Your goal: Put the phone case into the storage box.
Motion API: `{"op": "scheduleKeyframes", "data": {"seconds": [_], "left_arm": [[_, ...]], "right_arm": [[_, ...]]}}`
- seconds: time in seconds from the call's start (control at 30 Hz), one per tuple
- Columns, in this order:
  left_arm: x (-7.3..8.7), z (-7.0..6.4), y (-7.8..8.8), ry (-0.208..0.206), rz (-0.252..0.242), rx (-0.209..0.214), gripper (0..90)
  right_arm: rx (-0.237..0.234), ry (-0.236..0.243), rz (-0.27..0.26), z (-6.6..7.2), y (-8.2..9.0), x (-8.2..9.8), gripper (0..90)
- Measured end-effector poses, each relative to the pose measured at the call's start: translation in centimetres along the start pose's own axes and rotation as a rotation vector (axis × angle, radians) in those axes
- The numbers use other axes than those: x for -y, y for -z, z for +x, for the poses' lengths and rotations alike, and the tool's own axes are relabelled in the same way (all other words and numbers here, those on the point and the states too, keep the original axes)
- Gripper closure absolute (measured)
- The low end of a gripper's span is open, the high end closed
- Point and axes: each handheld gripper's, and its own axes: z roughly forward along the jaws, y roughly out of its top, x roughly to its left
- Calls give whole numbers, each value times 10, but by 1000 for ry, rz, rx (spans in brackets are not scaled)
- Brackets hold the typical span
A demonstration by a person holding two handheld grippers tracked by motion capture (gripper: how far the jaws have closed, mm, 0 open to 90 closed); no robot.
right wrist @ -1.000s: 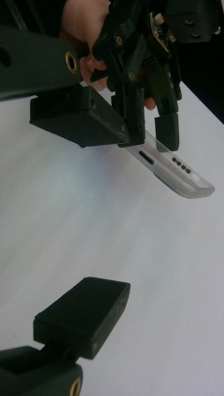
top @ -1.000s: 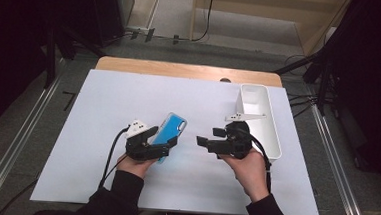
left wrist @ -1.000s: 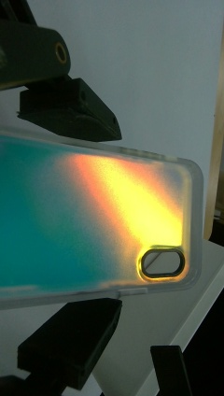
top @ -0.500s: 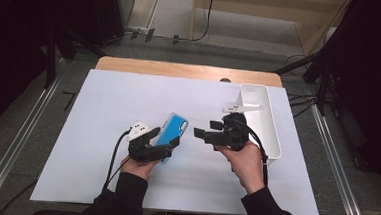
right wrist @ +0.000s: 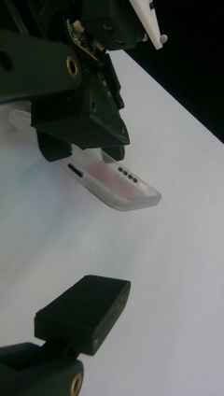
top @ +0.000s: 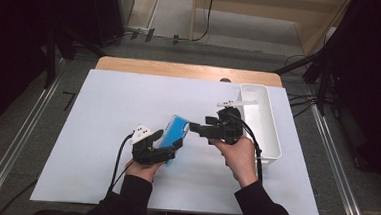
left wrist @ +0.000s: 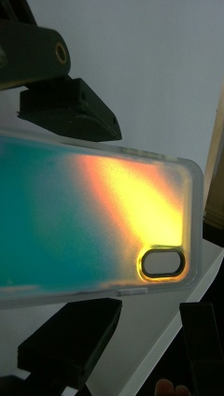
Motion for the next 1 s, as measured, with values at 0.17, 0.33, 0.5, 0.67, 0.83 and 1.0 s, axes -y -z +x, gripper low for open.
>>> {"op": "scheduleKeyframes", "data": {"seconds": [0.17, 0.33, 0.5, 0.67, 0.83, 1.0], "left_arm": [[2, -3, -2, 6, 1, 6, 162], [2, -6, -5, -10, -9, 9, 162], [3, -6, -6, -22, -26, 16, 162], [3, -6, -6, -14, -42, 18, 162], [2, -6, -6, -6, -44, 16, 162], [2, -6, -6, -13, -49, 14, 161]], "right_arm": [[-6, -18, 1, 0, -8, -3, 253], [-9, -24, 10, -1, -15, -4, 268], [-26, -48, 13, -4, -20, -5, 300], [-41, -59, 28, -5, -25, -6, 315], [-73, -97, 36, -6, -29, -6, 346], [-86, -122, 36, -9, -32, -7, 378]]}}
